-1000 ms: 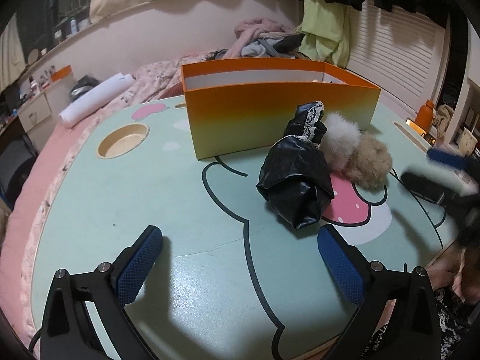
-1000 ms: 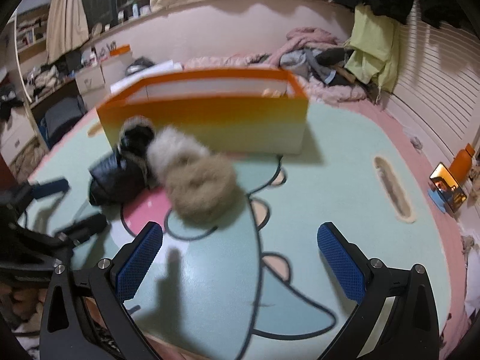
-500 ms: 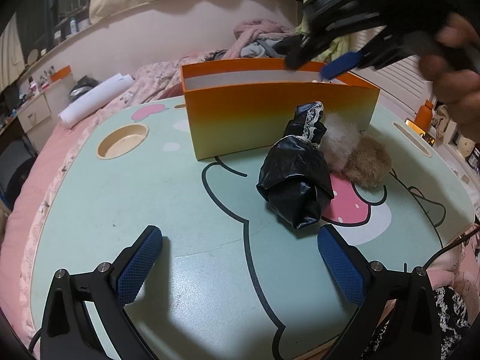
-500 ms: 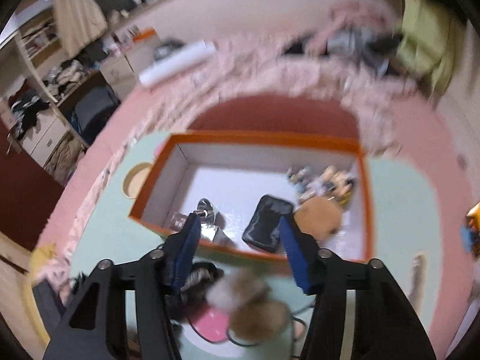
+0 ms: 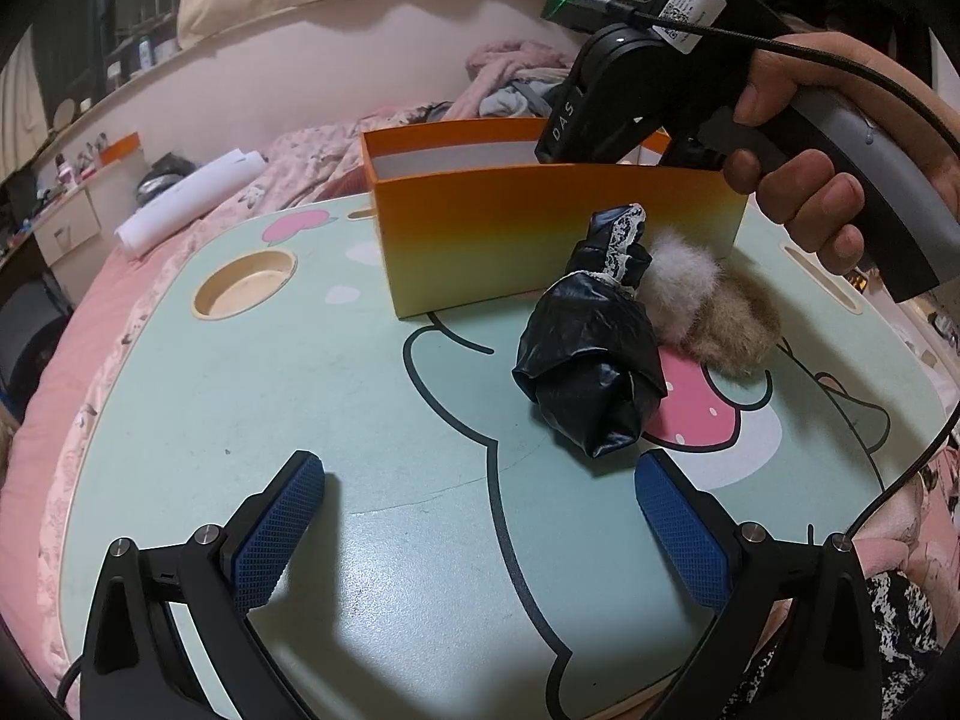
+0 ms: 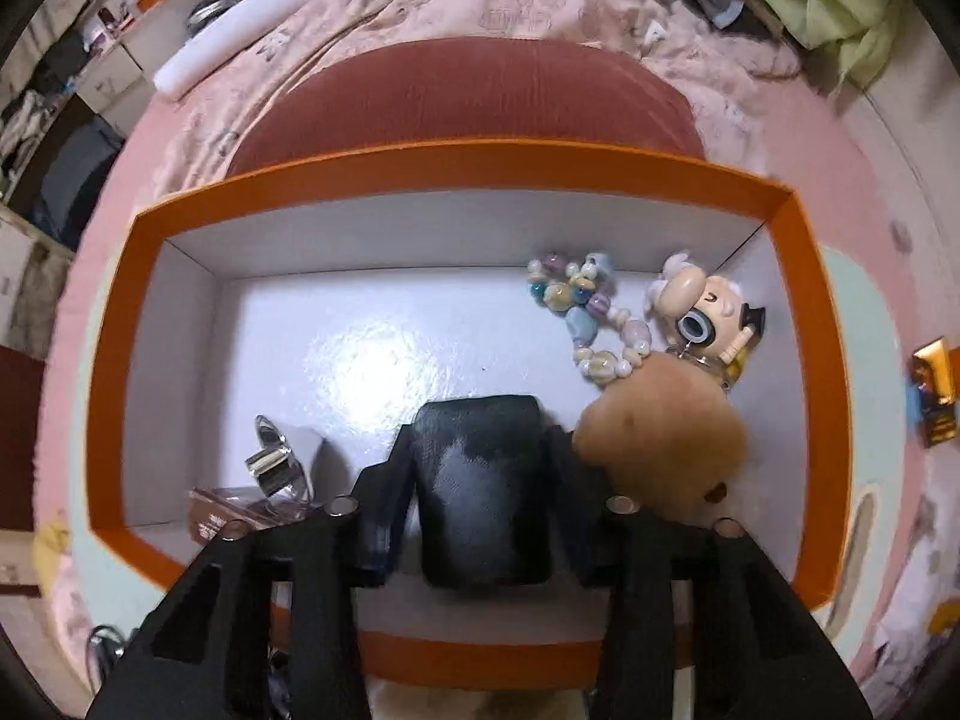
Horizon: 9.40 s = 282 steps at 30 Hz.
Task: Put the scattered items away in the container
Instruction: 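Reach into the box and grasp the black rectangular pouch with the right gripper, then lift the black pouch out and set it beside the scrunchie, right gripper, then reach into the box and grasp the tan plush toy with the left gripper, then carry the tan plush out and place it on the table, left gripper, then reach into the box and grasp the beaded bracelet with the right gripper, then lift the bracelet out and set it beside the black cloth, right gripper, then reach into the orange box and grasp the cartoon figurine with the left gripper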
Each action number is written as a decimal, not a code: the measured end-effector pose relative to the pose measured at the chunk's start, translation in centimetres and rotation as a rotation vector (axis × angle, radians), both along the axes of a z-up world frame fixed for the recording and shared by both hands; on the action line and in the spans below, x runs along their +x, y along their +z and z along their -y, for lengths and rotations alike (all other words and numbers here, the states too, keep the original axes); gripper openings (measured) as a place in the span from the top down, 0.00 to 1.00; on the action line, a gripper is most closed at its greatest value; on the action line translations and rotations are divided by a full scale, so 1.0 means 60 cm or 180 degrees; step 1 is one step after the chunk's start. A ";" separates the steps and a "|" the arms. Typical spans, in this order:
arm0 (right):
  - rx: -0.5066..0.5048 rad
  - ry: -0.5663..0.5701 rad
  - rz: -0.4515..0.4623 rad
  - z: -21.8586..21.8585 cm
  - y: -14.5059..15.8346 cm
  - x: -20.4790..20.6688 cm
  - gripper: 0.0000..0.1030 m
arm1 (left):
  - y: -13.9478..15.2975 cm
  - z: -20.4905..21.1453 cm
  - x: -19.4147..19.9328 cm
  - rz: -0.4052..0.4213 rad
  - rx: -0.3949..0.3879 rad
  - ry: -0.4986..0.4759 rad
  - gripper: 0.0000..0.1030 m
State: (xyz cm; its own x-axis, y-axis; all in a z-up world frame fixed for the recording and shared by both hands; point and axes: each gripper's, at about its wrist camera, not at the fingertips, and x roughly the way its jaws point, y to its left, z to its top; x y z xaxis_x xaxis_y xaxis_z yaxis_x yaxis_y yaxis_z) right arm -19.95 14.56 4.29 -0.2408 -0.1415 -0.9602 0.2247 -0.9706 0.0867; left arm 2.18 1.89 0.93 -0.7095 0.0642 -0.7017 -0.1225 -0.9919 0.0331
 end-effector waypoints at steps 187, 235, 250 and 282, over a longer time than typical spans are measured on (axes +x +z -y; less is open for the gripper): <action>-0.0296 0.0451 -0.0953 -0.038 0.115 0.022 0.60 | -0.013 0.012 0.005 -0.0078 -0.0005 0.0048 0.00; -0.0959 0.0716 -0.0820 -0.064 0.061 0.232 0.73 | -0.009 0.016 0.009 -0.0116 0.0025 0.0015 0.00; -0.0809 0.0610 -0.1716 -0.109 0.058 0.374 0.25 | -0.008 0.016 0.009 -0.0116 0.0025 0.0013 0.00; -0.0374 0.0351 -0.1812 -0.122 -0.047 0.384 0.00 | -0.003 0.013 0.015 -0.0119 0.0023 0.0008 0.00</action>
State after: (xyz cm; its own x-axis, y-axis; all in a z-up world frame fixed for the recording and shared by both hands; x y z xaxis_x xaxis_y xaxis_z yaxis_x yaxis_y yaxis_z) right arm 3.11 21.85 1.50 -0.6913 -0.2925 -0.6607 0.3664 -0.9300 0.0284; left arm 3.09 1.11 0.78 -0.7354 0.0674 -0.6743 -0.1189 -0.9924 0.0304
